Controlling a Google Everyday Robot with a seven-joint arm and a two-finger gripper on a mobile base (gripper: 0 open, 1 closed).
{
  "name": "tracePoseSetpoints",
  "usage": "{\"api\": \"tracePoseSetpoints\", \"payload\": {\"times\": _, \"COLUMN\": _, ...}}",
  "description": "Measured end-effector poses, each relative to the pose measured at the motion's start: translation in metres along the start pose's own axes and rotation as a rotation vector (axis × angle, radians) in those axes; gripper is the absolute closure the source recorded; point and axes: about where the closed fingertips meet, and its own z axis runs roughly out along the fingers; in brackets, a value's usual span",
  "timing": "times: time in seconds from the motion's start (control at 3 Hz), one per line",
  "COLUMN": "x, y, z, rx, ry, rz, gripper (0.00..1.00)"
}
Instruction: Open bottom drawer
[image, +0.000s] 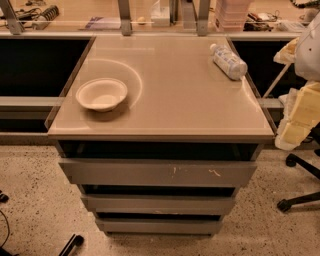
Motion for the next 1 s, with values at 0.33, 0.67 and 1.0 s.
{"api": "tracePoseSetpoints", "payload": {"times": 0.33, "x": 0.005, "y": 0.007, "z": -0.001, "rx": 0.007, "ry": 0.005, "rz": 0.007, "gripper": 0.00}}
{"api": "tracePoseSetpoints", "payload": {"times": 0.67, "x": 0.054, "y": 0.044, "z": -0.018, "rx": -0.011, "ry": 0.053, "rz": 0.053, "gripper": 0.00}}
{"api": "tracePoseSetpoints", "payload": {"times": 1.0, "x": 0.053, "y": 0.044, "z": -0.018, "rx": -0.011, "ry": 0.053, "rz": 0.053, "gripper": 0.00}}
